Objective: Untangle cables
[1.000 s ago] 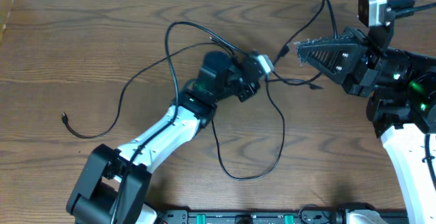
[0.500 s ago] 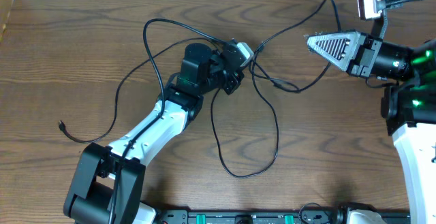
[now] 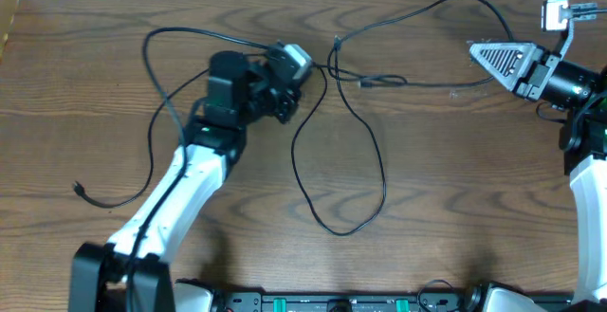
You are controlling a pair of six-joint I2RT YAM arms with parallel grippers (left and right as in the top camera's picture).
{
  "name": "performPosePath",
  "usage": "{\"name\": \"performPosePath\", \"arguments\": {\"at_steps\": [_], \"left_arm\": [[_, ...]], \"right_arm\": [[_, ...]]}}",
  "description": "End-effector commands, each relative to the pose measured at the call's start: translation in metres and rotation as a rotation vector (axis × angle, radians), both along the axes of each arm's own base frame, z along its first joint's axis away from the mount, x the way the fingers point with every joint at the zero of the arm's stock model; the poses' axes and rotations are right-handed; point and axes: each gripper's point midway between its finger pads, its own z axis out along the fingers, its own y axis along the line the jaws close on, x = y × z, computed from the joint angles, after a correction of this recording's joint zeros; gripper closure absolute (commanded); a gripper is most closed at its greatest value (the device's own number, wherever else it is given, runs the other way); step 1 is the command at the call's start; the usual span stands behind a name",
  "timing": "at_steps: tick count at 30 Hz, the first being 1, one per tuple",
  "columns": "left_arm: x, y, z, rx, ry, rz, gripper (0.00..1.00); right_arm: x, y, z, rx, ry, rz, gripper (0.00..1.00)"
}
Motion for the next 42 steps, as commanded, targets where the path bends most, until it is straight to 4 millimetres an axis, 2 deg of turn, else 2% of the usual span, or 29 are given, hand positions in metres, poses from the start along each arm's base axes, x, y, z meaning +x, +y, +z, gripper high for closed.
{"name": "performPosePath", "arguments": {"at_steps": [1, 4, 5, 6, 10, 13, 18, 22, 27, 35, 42], "left_arm": [[0.004, 0.025, 0.017, -0.015, -0.028, 0.070, 0.93], [0.004, 0.040, 0.031, -0.021, -0.054, 0.105, 0.93], [0.003, 0.046, 0.036, -0.023, -0.066, 0.117, 0.93], [0.003, 0.050, 0.039, -0.024, -0.073, 0.126, 0.93], [0.000, 0.061, 0.053, -0.029, -0.104, 0.153, 0.93], [-0.003, 0.063, 0.061, -0.032, -0.124, 0.155, 0.93], [-0.005, 0.061, 0.064, -0.038, -0.130, 0.143, 0.93], [-0.006, 0.059, 0.065, -0.043, -0.129, 0.129, 0.93], [-0.008, 0.057, 0.065, -0.049, -0.128, 0.113, 0.93], [-0.007, 0.057, 0.069, -0.067, -0.129, 0.119, 0.93], [-0.008, 0.057, 0.066, -0.085, -0.101, 0.128, 0.93]], "right_arm": [[-0.002, -0.006, 0.004, -0.021, -0.048, -0.002, 0.99], [-0.002, -0.007, 0.003, -0.033, -0.068, -0.002, 0.98], [-0.002, -0.007, 0.002, -0.034, -0.068, -0.002, 0.95], [-0.002, -0.007, 0.002, -0.036, -0.070, -0.002, 0.91], [-0.003, -0.007, -0.006, -0.050, -0.072, 0.001, 0.65], [-0.004, -0.006, -0.014, -0.063, -0.067, -0.001, 0.58], [0.001, -0.010, -0.030, -0.089, -0.024, -0.047, 0.38], [0.003, -0.012, -0.044, -0.123, 0.014, -0.087, 0.35], [0.001, -0.002, -0.066, -0.207, 0.027, -0.086, 0.34], [-0.010, 0.040, -0.126, -0.531, 0.021, -0.004, 0.27], [-0.017, 0.089, -0.176, -0.746, 0.033, 0.121, 0.27]]}}
